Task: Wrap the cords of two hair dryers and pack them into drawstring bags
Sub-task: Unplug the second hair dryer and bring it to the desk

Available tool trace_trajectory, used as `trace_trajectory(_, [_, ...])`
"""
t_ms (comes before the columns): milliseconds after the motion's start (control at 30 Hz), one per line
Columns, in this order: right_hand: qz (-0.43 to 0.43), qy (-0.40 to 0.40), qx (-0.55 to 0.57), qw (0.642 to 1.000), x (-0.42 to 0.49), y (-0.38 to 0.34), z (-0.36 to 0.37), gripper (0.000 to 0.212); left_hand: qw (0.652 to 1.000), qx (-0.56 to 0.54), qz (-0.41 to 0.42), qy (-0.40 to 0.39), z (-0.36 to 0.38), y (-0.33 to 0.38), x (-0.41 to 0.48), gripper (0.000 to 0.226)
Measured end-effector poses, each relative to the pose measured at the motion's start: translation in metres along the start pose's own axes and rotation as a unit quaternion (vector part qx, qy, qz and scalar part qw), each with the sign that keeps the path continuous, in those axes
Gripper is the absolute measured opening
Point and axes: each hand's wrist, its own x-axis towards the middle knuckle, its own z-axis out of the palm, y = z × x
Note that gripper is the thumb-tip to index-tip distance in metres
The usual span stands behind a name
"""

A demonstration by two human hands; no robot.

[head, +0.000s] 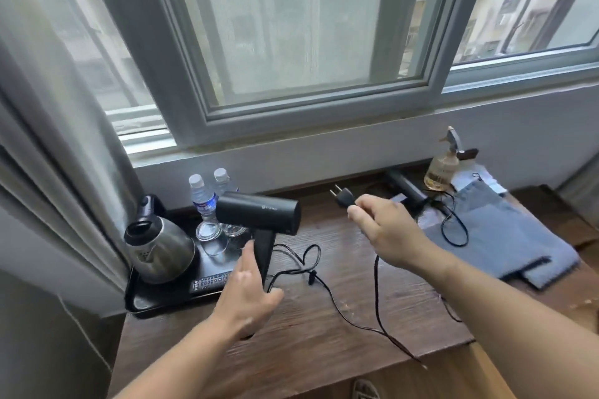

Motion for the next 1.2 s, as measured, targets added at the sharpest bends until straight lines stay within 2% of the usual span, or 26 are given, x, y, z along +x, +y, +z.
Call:
trace_trajectory(167, [0.014,-0.070,-0.019,0.997,0.017,0.044,0.026,0.031,0.999,0.002,-0.031,-0.024,0.040,-0.007,0.011,0.103])
trace_trajectory(300, [0.029,-0.101,-0.022,0.994,0.032,0.079,0.044,0.033,0.995,0.006,-0.087,-0.048,0.074,-0.011,0.019,0.108])
trace_trajectory(500, [0.105,-0.147,0.067,0.981,0.055,0.128,0.062,0.030,0.985,-0.007,-0.154,-0.076,0.122,-0.007,0.030,0.113])
trace_trajectory(633, [0.133,-0.169,0.079,0.973,0.063,0.155,0.070,0.029,0.977,0.018,-0.193,-0.094,0.146,-0.007,0.039,0.110])
trace_trajectory(800, [0.167,-0.219,0.072,0.959,0.065,0.187,0.091,0.030,0.970,0.044,-0.213,-0.105,0.167,-0.011,0.050,0.110])
trace_trajectory(967, [0.199,-0.254,0.015,0.946,0.066,0.210,0.110,0.029,0.967,0.047,-0.226,-0.111,0.177,-0.021,0.056,0.108])
trace_trajectory(1200, [0.251,-0.249,-0.041,0.935,0.069,0.228,0.133,0.034,0.965,0.024,-0.220,-0.141,0.176,-0.043,0.064,0.110])
